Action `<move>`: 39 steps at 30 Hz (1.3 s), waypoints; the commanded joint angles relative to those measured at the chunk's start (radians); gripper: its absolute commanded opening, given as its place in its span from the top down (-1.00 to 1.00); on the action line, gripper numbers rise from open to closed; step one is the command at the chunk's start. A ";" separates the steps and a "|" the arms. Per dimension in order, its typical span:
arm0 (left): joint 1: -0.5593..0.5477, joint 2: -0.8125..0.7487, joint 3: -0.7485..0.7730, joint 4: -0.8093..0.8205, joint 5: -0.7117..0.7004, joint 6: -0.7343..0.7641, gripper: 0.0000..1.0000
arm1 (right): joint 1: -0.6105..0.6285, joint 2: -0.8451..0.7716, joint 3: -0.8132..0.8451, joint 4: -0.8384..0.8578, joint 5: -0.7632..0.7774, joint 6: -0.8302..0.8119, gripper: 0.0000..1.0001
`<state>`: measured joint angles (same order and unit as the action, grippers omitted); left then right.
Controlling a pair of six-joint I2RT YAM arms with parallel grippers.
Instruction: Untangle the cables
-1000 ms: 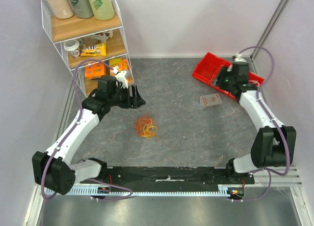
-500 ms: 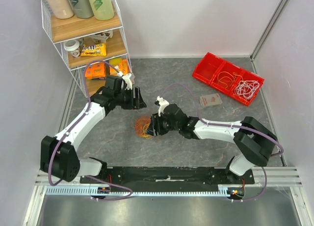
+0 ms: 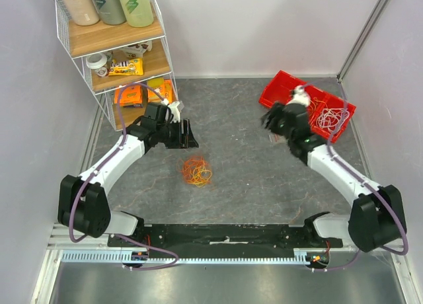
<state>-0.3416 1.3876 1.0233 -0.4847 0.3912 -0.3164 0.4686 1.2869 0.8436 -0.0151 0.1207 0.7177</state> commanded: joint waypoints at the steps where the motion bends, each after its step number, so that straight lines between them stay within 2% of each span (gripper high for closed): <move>1: 0.007 -0.048 0.015 0.012 0.073 -0.027 -0.32 | -0.221 0.049 0.141 -0.095 0.120 -0.090 -0.23; 6: 0.007 -0.081 0.008 0.035 0.135 -0.042 -0.32 | -0.435 0.271 0.369 -0.150 0.143 -0.040 -0.18; 9: 0.007 -0.094 0.004 0.046 0.175 -0.052 -0.32 | -0.455 0.405 0.507 -0.178 0.224 -0.003 -0.08; 12: 0.009 -0.105 0.003 0.054 0.201 -0.058 -0.32 | -0.459 0.561 0.690 -0.285 0.322 -0.003 -0.05; 17: 0.007 -0.134 0.001 0.060 0.216 -0.064 -0.32 | -0.491 0.712 0.857 -0.326 0.480 -0.095 -0.03; 22: 0.007 -0.156 0.000 0.066 0.227 -0.069 -0.31 | -0.562 0.766 0.871 -0.284 0.347 -0.167 0.02; 31: 0.010 -0.171 -0.006 0.080 0.244 -0.078 -0.31 | -0.679 0.799 0.821 -0.172 0.130 -0.273 -0.12; 36: 0.012 -0.162 -0.008 0.078 0.244 -0.078 -0.31 | -0.697 0.825 0.821 -0.149 0.016 -0.304 -0.15; 39: 0.016 -0.159 -0.009 0.080 0.242 -0.079 -0.31 | -0.697 0.821 0.787 -0.122 -0.010 -0.285 -0.07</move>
<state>-0.3347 1.2415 1.0210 -0.4389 0.6056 -0.3737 -0.2356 2.0979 1.6642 -0.2058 0.2020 0.4484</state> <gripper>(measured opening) 0.657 0.559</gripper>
